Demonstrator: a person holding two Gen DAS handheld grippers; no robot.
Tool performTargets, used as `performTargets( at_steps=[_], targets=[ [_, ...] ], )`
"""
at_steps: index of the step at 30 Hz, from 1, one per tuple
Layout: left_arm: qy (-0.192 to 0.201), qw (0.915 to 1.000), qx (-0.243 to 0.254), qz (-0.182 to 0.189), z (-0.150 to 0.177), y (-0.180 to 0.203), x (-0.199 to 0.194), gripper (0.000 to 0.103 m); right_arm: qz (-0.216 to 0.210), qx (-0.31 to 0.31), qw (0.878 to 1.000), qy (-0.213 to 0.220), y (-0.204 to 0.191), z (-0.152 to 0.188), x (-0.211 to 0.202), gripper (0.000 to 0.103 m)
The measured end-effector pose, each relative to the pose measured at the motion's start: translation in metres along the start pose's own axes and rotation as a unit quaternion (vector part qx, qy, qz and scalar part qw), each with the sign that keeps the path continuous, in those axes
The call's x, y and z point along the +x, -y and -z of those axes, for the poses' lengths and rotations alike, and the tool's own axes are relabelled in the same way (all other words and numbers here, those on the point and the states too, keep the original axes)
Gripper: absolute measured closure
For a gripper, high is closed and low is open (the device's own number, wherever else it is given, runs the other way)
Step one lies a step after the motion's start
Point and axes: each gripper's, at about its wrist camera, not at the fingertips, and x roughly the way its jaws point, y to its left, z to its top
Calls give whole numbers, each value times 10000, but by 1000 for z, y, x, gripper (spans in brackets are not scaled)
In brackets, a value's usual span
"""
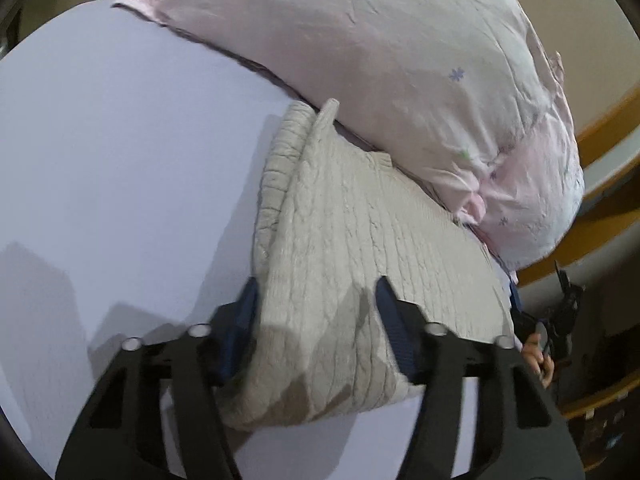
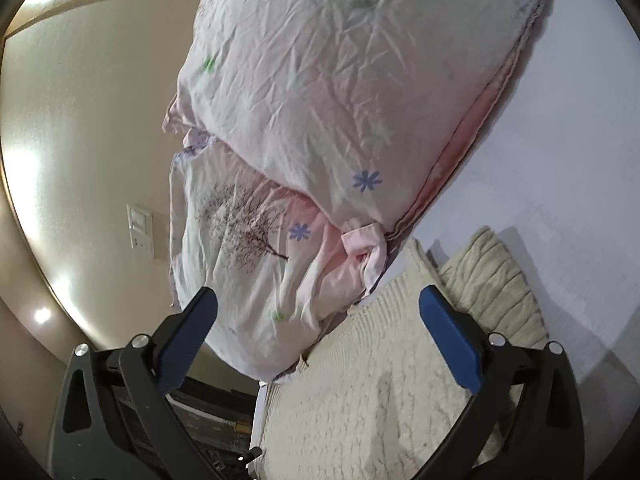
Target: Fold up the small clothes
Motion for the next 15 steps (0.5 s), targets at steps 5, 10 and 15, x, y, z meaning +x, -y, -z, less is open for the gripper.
performTargets(
  at_steps=[5, 10, 15],
  targets=[
    [99, 9935, -610, 957, 5, 9, -4, 85, -122, 38, 9997, -224, -1, 0, 0, 2],
    [290, 9754, 448, 2137, -2, 121, -9, 86, -245, -366, 9989, -133, -20, -8, -16, 2],
    [-625, 9429, 1455, 2930, 33, 244, 70, 86, -62, -777, 9963, 373, -28, -26, -55, 2]
  ],
)
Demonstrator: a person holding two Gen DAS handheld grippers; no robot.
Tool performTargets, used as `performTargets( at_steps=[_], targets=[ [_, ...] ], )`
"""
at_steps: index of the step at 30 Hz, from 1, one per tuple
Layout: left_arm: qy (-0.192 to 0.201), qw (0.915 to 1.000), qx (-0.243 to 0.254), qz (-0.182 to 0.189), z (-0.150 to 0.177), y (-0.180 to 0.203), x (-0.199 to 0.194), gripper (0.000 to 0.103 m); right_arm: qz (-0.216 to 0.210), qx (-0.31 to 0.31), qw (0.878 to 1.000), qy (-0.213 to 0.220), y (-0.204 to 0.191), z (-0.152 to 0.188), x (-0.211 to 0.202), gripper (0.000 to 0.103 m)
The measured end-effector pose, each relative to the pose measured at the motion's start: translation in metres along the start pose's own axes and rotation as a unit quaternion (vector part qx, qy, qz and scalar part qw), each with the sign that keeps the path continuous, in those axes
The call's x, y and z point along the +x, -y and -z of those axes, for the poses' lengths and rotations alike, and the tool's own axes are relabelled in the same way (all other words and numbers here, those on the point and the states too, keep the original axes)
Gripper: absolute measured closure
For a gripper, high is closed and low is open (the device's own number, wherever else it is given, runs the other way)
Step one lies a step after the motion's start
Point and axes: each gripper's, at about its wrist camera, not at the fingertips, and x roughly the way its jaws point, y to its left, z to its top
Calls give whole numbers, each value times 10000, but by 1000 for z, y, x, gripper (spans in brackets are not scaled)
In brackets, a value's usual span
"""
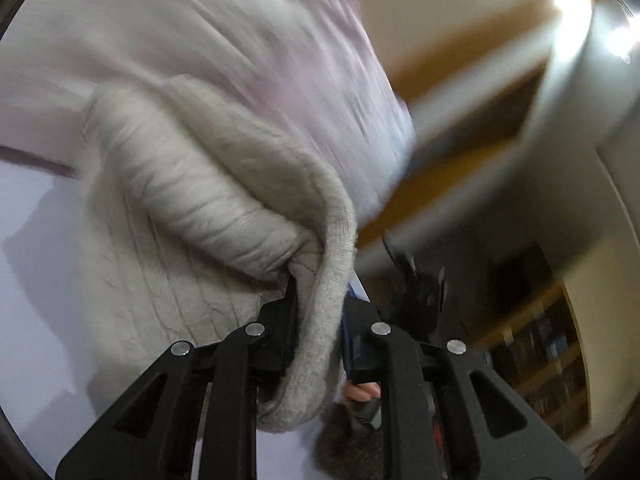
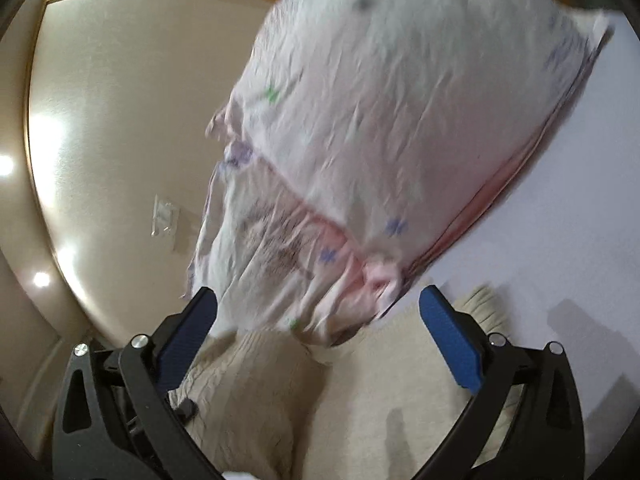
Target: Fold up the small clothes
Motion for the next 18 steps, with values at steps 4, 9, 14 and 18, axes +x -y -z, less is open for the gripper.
performTargets(
  at_steps=[4, 9, 14, 18],
  targets=[
    [-1152, 9929, 252, -177, 18, 15, 116, 85, 366, 43, 9992, 139, 15, -17, -15, 2],
    [-810, 9960, 89, 360, 16, 11, 89, 80, 421, 303, 9985, -197, 33, -26, -18, 2],
    [133, 9957, -82, -912, 12, -19, -3, 42, 825, 291, 9860, -1422, 34, -14, 9, 2],
    [-282, 9843, -336, -1712, 26, -43, 3, 37, 1247, 135, 9687, -2142, 33, 0, 34, 2]
  ],
)
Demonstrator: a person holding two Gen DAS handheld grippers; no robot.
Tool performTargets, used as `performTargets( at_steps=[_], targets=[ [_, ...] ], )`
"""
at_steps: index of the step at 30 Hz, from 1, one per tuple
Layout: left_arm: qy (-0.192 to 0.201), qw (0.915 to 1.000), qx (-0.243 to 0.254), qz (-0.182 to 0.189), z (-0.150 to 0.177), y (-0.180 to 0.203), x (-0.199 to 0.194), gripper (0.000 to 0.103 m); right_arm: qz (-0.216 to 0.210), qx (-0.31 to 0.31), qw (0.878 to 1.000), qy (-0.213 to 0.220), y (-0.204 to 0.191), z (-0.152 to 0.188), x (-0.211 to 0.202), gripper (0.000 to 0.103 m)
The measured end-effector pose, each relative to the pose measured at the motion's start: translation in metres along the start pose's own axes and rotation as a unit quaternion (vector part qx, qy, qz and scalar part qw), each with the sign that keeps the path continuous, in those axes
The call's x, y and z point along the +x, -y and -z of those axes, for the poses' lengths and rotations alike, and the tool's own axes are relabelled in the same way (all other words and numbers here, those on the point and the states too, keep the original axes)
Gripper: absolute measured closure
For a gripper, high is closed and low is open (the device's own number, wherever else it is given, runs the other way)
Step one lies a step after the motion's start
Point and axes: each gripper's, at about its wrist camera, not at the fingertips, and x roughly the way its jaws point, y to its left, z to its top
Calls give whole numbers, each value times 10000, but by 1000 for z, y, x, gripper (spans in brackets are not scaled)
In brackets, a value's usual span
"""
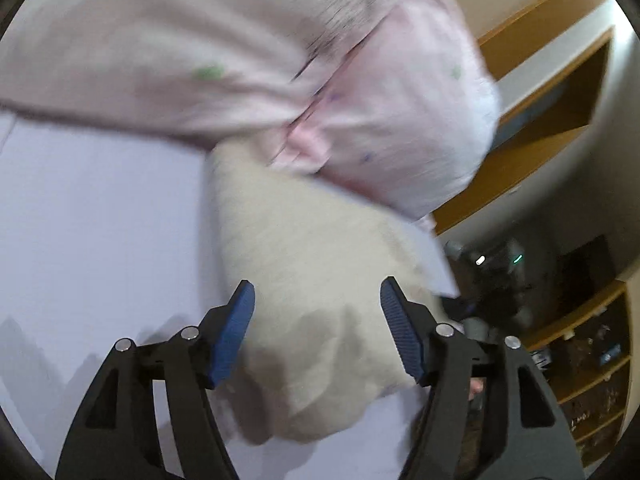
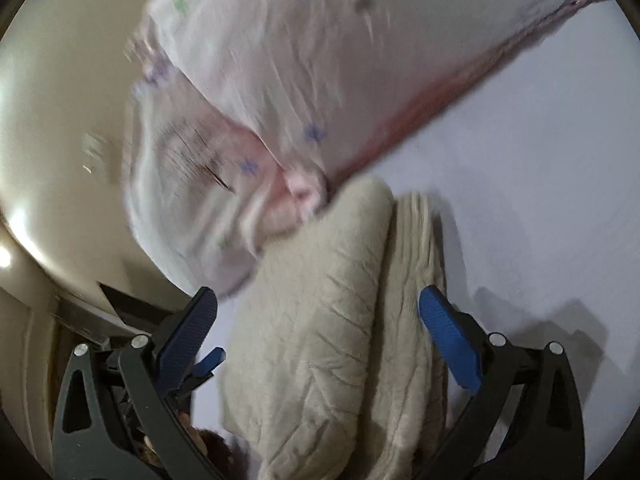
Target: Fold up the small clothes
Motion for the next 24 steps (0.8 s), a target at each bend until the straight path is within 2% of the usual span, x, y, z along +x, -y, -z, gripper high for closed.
performTargets(
  at_steps=[1, 3, 7, 8, 9, 10, 11, 12, 13, 14, 15, 16, 18, 20, 21, 23, 24],
  targets=[
    [-109, 9998, 29, -167, 2, 0, 8, 37, 316, -11, 9994, -119, 0, 1, 6, 2],
    [-232, 9988, 99, -410, 12, -5, 15, 34, 593, -12, 9979, -244, 2, 2, 13, 2],
    [-213, 9979, 201, -572, 17, 4, 28, 29, 773, -218, 9961, -360, 3, 7, 20, 4],
    [-235, 9975, 176, -645, 16, 5, 30, 27, 813, -280, 9957, -347, 1, 8, 20, 13],
    [-259, 9973, 148, -668, 15, 7, 32, 27, 818, -315, 9954, -385, 0, 9, 22, 30],
    [-277, 9973, 115, -677, 15, 7, 34, 26, 870, -373, 9947, -410, 0, 12, 24, 37],
    [-304, 9974, 0, -658, 18, 4, 37, 25, 909, -486, 9939, -392, -1, 15, 25, 49],
    [-320, 9976, -128, -604, 17, -2, 41, 25, 768, -515, 9948, -423, 0, 17, 26, 57],
    [-307, 9979, -264, -501, 18, -9, 39, 25, 702, -503, 9955, -400, 1, 18, 25, 59],
    [-286, 9982, -296, -436, 18, -10, 39, 31, 598, -493, 9964, -332, 2, 20, 24, 63],
    [-360, 9987, -289, -233, 16, -12, 41, 45, 533, -484, 9970, -286, 2, 20, 23, 66],
    [-367, 9989, -255, -163, 15, -11, 41, 48, 485, -499, 9973, -220, -1, 21, 21, 67],
    [-351, 9992, 139, -112, 14, -5, 35, 61, 322, -594, 9977, -99, -11, 22, 18, 70],
    [-248, 9995, 218, 7, 14, -9, 17, 63, 11, -815, 9967, -52, -29, 24, 15, 72],
    [-72, 9995, 310, -13, 15, -13, -1, 63, -229, -1007, 9946, -98, -43, 28, 17, 73],
    [305, 9979, 541, -164, 16, -22, -38, 63, -358, -1445, 9887, -199, -69, 35, 30, 74],
    [442, 9960, 680, -363, 16, -26, -51, 61, -305, -1602, 9862, -269, -78, 37, 40, 73]
  ],
)
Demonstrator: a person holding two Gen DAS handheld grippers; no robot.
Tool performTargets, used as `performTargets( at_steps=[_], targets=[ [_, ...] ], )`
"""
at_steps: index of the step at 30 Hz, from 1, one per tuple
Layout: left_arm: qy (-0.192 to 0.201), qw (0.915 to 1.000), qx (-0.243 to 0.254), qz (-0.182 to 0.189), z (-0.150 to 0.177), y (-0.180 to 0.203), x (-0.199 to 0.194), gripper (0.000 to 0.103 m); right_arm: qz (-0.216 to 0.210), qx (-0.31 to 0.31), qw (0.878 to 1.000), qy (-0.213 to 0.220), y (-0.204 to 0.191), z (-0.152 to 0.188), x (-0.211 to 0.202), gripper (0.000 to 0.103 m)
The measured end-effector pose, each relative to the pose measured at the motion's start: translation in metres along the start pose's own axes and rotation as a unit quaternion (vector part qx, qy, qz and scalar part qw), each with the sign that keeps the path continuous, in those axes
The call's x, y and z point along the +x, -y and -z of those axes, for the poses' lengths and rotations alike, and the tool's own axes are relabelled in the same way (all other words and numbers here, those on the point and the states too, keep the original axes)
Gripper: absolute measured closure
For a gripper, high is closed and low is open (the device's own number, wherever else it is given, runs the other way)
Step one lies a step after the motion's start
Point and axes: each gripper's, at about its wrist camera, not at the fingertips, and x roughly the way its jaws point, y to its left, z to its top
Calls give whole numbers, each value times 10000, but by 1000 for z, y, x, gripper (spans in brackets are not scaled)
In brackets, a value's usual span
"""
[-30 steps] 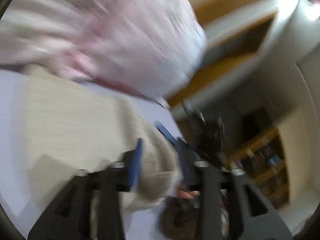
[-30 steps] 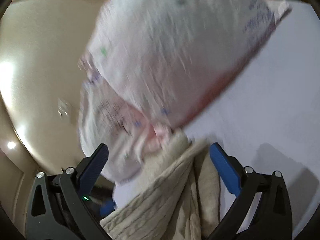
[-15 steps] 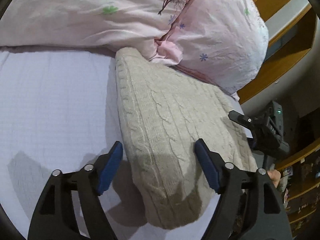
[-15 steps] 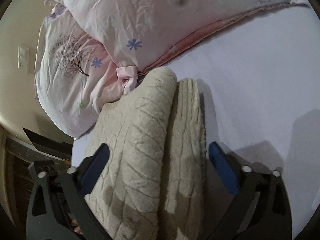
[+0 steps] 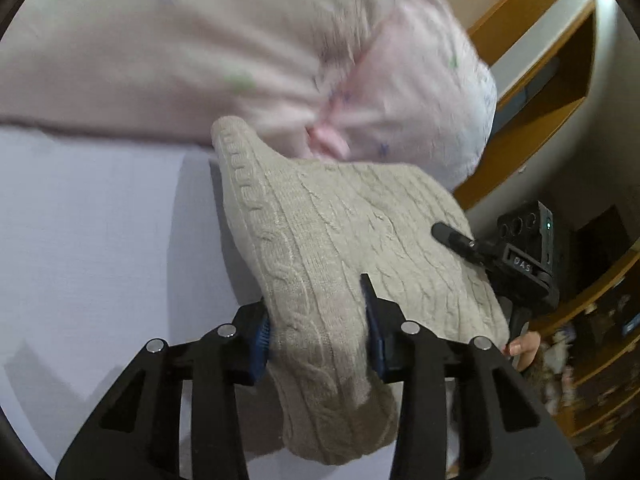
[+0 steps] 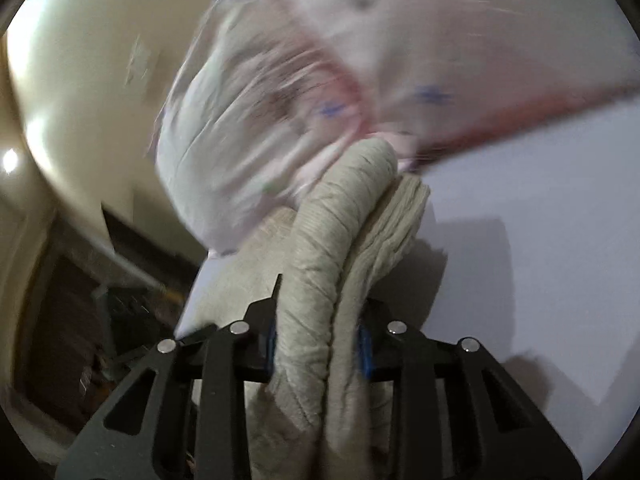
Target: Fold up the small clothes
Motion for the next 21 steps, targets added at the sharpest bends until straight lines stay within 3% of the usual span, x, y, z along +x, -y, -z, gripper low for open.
performTargets(
  at_steps=[2, 3, 5, 8, 11, 12, 13, 14, 15, 17, 19, 21],
  targets=[
    [103, 9975, 353, -609, 2, -6, -13, 56, 241, -245, 9990, -286, -12, 0, 28, 69],
    [106, 9921, 502, -1147, 4, -11, -16, 55, 561, -310, 9970, -439, -16, 2, 43, 67],
    [111, 9864, 473, -1572, 9, -19, -23, 55, 873, -263, 9950, -413, -18, 6, 46, 62],
    [608, 9854, 458, -1523, 18, -14, -52, 52, 513, -126, 9985, 133, -27, 16, 12, 54],
    [797, 9868, 732, -1201, 25, 13, -53, 37, 354, -425, 9984, -148, -43, 28, 9, 59],
    [731, 9868, 845, -1171, 24, 20, -44, 34, 440, -604, 9964, -408, -50, 34, 19, 84],
    [616, 9860, 997, -1187, 23, 27, -33, 33, 761, -775, 9927, -515, -55, 37, 28, 96],
    [503, 9842, 1116, -1278, 26, 31, -26, 33, 1181, -878, 9878, -516, -56, 39, 35, 96],
    [376, 9819, 1189, -1425, 29, 34, -15, 33, 1341, -731, 9875, -390, -49, 36, 36, 96],
    [390, 9825, 1172, -1392, 34, 37, -17, 33, 1250, -233, 9917, -205, -33, 30, 27, 96],
    [421, 9853, 1086, -1251, 44, 32, -36, 33, 1195, -289, 9924, -102, -36, 33, 18, 93],
    [428, 9854, 984, -1321, 53, 31, -50, 18, 1227, -511, 9911, 20, -48, 45, 3, 73]
  ],
)
